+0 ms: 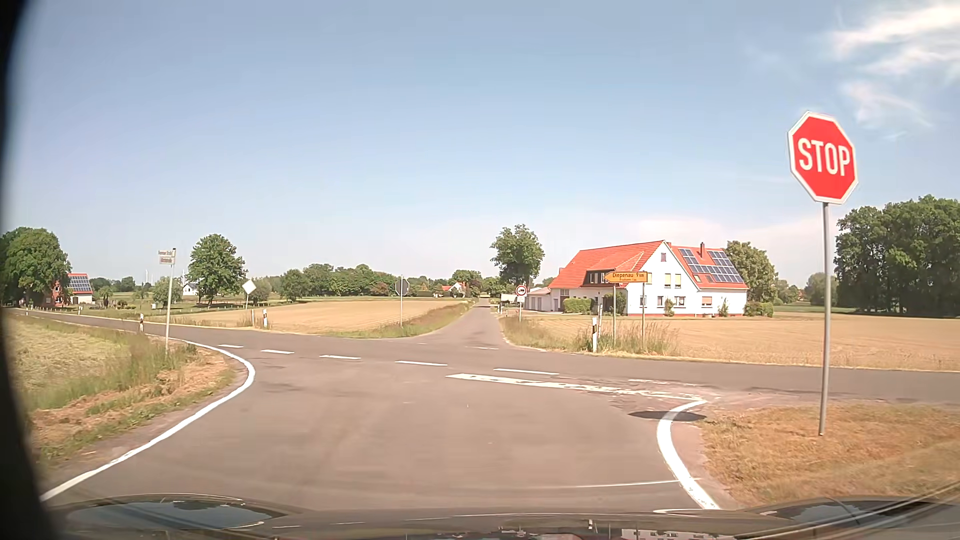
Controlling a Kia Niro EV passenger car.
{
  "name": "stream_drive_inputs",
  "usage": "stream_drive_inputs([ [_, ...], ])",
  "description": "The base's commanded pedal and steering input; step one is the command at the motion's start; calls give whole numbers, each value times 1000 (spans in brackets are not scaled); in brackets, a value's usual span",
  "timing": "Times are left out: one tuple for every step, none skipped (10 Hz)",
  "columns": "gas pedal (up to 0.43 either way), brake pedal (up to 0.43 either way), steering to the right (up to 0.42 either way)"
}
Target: Follow the waypoints while adhering to traffic rules and regulations
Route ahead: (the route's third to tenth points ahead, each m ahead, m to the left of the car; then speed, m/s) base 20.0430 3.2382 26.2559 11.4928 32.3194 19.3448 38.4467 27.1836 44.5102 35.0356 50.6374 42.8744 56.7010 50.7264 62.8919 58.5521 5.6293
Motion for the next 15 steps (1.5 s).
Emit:
stream_drive_inputs([
  [0, 262, 28],
  [0, 244, 28],
  [0, 238, 28],
  [0, 232, 28],
  [0, 232, 27],
  [0, 232, 28],
  [0, 244, 27],
  [0, 256, 25],
  [0, 262, 23],
  [0, 280, 23],
  [0, 274, 23],
  [0, 280, 23],
  [0, 274, 23],
  [0, 280, 22],
  [0, 280, 22],
])
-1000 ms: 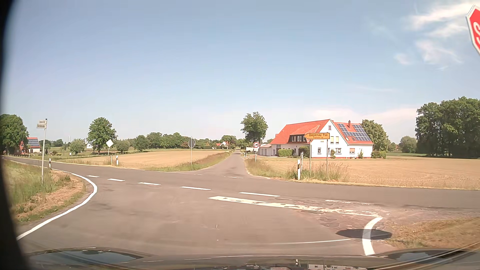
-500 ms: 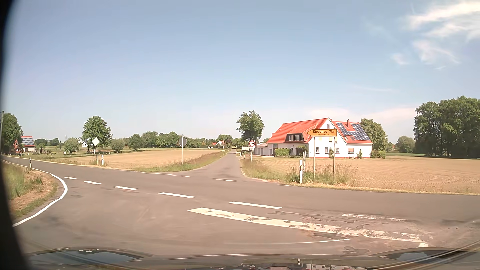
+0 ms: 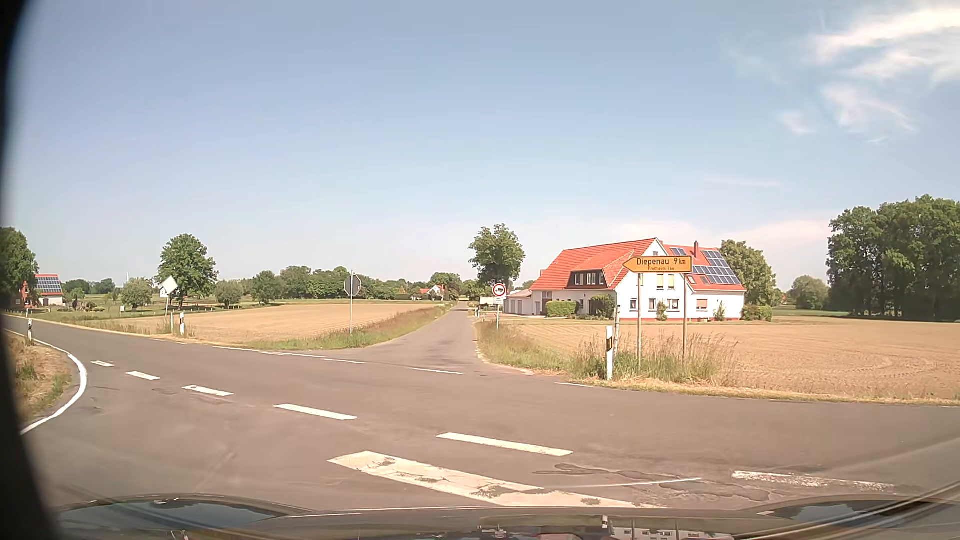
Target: Follow the waypoints while adhering to traffic rules and regulations
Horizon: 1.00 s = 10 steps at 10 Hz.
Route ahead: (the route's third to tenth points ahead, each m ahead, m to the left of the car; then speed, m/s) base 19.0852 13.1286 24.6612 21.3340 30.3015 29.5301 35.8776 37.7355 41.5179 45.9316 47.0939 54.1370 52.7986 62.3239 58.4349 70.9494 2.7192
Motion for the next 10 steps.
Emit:
stream_drive_inputs([
  [0, 287, 22],
  [0, 293, 22],
  [0, 299, 22],
  [0, 305, 22],
  [0, 305, 22],
  [0, 299, 21],
  [0, 299, 21],
  [0, 305, 22],
  [0, 311, 21],
  [0, 311, 21],
])
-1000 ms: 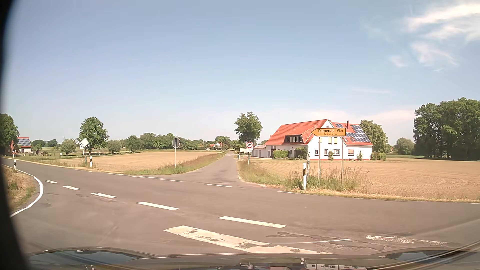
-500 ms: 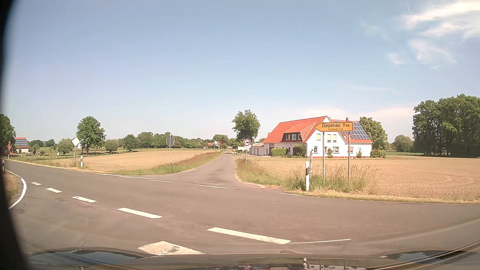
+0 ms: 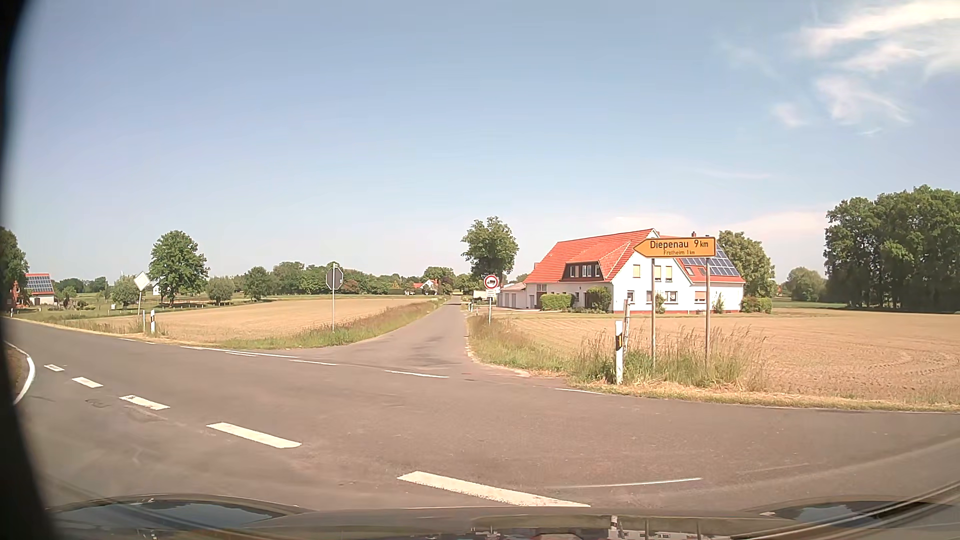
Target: Follow the waypoints while adhering to traffic rules and regulations
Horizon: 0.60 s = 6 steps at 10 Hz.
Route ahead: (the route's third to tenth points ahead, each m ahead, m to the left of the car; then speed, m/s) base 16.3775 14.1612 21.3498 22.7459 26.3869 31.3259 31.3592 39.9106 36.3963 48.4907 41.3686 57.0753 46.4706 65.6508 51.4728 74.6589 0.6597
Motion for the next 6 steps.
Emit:
stream_drive_inputs([
  [0, 311, 21],
  [0, 311, 21],
  [0, 311, 21],
  [0, 311, 21],
  [0, 323, 21],
  [0, 329, 21],
])
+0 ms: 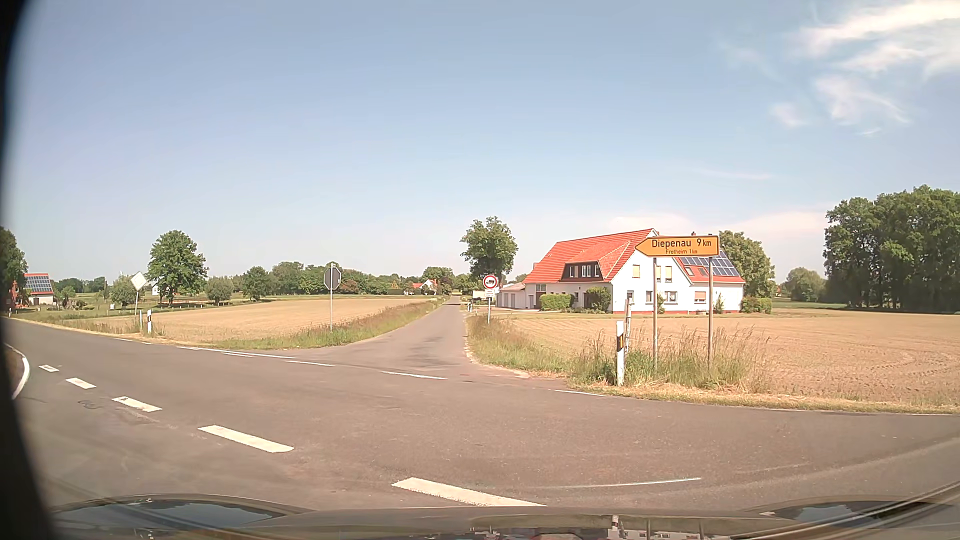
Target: Follow the waypoints while adhering to traffic rules and regulations
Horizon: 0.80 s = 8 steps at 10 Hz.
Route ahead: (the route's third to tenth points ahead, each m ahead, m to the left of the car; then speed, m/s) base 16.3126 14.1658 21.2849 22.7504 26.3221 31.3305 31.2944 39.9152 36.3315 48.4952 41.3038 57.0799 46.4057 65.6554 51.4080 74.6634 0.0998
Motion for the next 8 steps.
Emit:
stream_drive_inputs([
  [0, 317, 22],
  [0, 317, 22],
  [0, 305, 21],
  [0, 6, 21],
  [0, 0, 21],
  [0, 0, 21],
  [0, 0, 21],
  [87, 0, 21],
])
